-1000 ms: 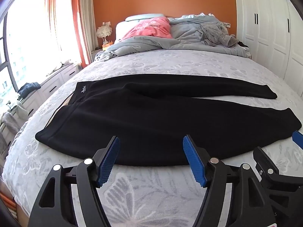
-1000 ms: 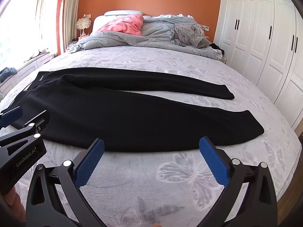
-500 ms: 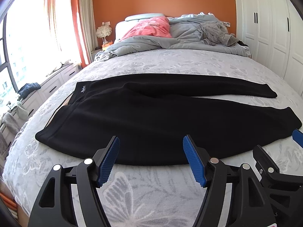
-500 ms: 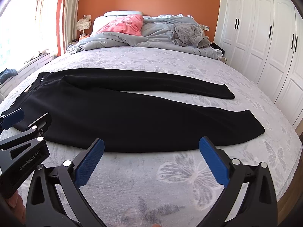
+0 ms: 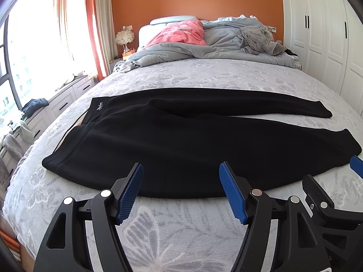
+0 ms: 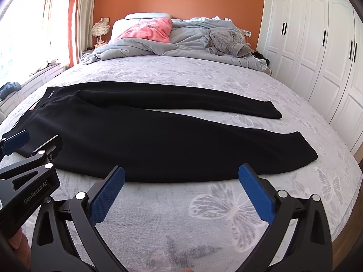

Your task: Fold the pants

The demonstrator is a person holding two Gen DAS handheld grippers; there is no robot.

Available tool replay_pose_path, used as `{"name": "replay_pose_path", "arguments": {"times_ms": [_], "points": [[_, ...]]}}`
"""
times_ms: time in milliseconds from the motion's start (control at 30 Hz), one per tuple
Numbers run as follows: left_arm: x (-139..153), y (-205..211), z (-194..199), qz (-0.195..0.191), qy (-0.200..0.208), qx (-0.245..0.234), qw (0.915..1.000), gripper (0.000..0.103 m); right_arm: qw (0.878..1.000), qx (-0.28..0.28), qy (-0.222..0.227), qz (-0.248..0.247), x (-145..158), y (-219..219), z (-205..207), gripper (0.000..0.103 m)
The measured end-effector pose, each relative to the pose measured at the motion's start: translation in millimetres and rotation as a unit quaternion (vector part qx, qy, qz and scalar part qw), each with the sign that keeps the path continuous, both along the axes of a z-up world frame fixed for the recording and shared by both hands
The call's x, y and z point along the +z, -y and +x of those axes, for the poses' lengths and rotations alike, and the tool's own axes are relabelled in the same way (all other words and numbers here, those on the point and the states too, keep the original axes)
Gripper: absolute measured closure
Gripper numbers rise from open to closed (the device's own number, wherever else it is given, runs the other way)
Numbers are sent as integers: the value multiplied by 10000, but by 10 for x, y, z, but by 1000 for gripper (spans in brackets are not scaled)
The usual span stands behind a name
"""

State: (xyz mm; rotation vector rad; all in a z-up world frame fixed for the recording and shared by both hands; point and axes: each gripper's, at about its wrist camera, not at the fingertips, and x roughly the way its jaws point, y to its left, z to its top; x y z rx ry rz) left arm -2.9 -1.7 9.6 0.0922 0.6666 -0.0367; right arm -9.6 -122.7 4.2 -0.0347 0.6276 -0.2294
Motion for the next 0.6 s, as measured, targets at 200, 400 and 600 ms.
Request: {"name": "replay_pose_path", "arguments": {"times_ms": [200, 400, 600], "points": [[-9, 4, 1, 5, 22, -8, 10000, 37, 10000, -3, -12, -5, -8, -6, 18, 5], [-25, -19, -4, -30, 0, 12, 10000, 37, 10000, 2, -12, -12, -8, -13, 15, 5], [-29, -14, -10, 5, 16, 16, 10000, 37, 10000, 8, -15, -22, -13, -13, 13, 5]]}}
